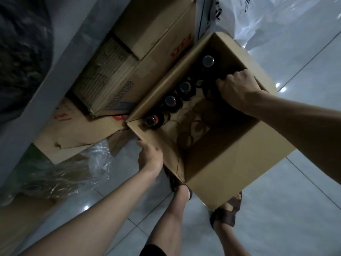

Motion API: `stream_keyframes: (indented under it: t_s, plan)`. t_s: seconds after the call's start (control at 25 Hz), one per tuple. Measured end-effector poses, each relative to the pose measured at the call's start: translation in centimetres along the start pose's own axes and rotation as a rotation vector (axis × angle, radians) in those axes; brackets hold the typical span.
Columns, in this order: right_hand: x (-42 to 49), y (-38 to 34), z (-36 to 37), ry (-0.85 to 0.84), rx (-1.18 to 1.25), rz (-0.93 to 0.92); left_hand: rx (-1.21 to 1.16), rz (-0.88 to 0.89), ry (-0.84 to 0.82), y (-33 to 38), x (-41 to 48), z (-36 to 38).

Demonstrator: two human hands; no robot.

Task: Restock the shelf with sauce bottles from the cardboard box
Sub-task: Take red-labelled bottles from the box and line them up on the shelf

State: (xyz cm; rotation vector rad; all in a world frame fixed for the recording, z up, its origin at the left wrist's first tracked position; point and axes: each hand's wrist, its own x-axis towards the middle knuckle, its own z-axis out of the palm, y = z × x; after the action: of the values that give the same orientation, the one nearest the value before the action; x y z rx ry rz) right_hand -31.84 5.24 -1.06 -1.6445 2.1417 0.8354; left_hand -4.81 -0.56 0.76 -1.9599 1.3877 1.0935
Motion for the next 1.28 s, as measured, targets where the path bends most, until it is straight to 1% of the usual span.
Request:
stream_keyframes:
  t_s: [0.08,0.12,0.24,0.32,0.4,0.48,0.6,0.68,0.76,0.88,1.0,1.12,1.2,1.28]
  plan:
    - [-0.9,0.1,-0.8,0.018,-0.016,-0.06,-0.022,-0.001,-0.049,0.0,0.1,-0.7]
    - [-1.5,0.0,-1.2,0.037,0.031,-0.069,-0.055,0.005,-0.076,-0.2,0.2,-1.1]
    - [-4.0,0.2,-3.1,0.106,0.239,-0.056,-0.178,-0.006,-0.192,-1.0,-1.2,-2.6]
    - [-6.7,0.9,-5.4,0.162,0.398,-0.045,-0.174,0.024,-0.219,-1.7,-3.4,-3.7]
    - [-10.2,1.7,-8.4,0.191,0.567,-0.05,-0.191,0.12,-0.18,-1.8,-6.2,-4.9]
    - [-13.9,2.3,-11.9,0.187,0.731,-0.077,-0.149,0.292,-0.164,-1.4,-9.2,-5.8]
    - [-20.2,4.2,-18.9,0.207,0.978,-0.07,-0.045,0.577,-0.221,0.5,-16.1,-7.7]
    - [-24.4,6.0,-24.1,0.233,1.146,-0.072,-0.061,0.728,-0.194,1.8,-21.8,-9.1]
    - [-28.8,7.6,-29.9,0.331,1.244,-0.103,-0.134,0.808,-0.14,2.7,-27.6,-11.1]
    - [-34.9,10.1,-39.0,0.513,1.277,-0.134,-0.241,0.899,-0.038,3.7,-36.4,-15.3]
    - [-42.5,13.4,-49.1,0.633,1.281,-0.211,-0.343,1.036,0.024,4.3,-46.5,-21.4]
    - [-49.6,16.4,-58.2,0.689,1.381,-0.299,-0.459,1.177,0.076,3.4,-56.4,-28.6]
    - [-53.7,17.6,-63.6,0.735,1.375,-0.393,-0.544,1.25,0.118,1.9,-62.5,-33.3]
    - [-57.4,17.4,-68.2,0.737,1.35,-0.51,-0.612,1.291,0.159,-0.2,-68.0,-37.5]
